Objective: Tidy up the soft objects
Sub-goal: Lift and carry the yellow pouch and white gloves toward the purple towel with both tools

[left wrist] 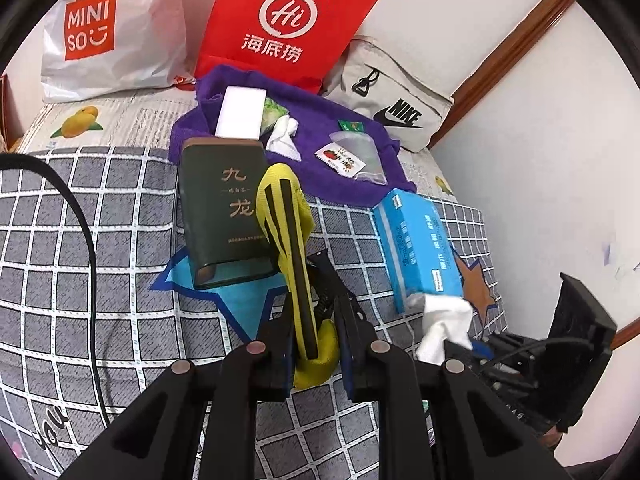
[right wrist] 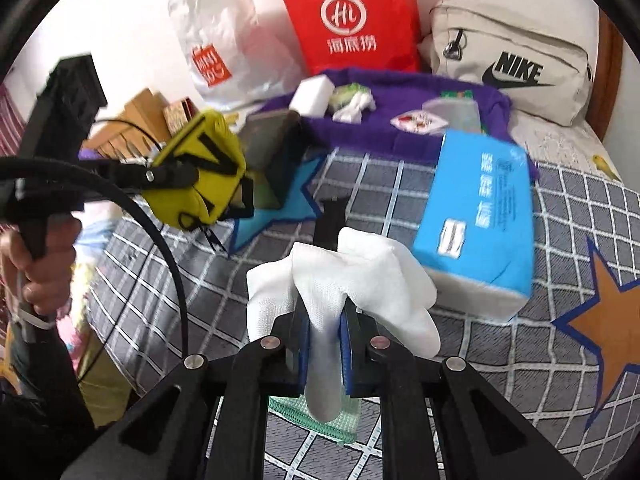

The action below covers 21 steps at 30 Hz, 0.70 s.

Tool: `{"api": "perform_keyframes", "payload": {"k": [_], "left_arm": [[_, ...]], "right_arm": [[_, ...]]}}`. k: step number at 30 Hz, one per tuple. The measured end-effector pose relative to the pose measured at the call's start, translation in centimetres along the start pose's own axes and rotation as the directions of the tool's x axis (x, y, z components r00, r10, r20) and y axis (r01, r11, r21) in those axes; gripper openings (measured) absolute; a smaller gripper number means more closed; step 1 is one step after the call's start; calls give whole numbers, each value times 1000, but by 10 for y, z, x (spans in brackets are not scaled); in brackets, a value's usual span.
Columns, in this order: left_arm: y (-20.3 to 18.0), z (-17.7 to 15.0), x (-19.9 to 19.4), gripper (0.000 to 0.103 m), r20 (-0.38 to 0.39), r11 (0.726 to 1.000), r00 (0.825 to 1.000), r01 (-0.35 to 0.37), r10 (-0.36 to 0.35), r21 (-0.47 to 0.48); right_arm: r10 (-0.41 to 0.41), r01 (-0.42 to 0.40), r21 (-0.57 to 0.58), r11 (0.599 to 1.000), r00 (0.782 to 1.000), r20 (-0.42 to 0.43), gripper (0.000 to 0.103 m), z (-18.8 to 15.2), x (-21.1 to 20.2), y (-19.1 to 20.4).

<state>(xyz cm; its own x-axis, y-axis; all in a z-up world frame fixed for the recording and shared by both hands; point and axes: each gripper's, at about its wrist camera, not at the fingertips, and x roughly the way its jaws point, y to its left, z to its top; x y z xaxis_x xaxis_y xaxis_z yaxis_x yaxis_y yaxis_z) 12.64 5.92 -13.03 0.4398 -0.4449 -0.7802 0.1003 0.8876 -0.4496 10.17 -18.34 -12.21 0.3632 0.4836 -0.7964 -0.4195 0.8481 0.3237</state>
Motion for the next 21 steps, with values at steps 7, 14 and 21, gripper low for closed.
{"api": "perform_keyframes", "payload": {"k": [7,14,21], "left_arm": [[-8,8,-9,17,25,1000,1000,-10,10,14],[-19,18,-18,17,48,999,999,-6,3,54],[-25,31,-21,17,56,997,998,-2,-2,79]], "right_arm": [[22,-21,-17,1000,998,62,13,23,-16,-6],[56,-51,-49,997,992,112,13,40,-31,-5],[40,-30,-73,997,989,144,13,64,-36,-10]]}}
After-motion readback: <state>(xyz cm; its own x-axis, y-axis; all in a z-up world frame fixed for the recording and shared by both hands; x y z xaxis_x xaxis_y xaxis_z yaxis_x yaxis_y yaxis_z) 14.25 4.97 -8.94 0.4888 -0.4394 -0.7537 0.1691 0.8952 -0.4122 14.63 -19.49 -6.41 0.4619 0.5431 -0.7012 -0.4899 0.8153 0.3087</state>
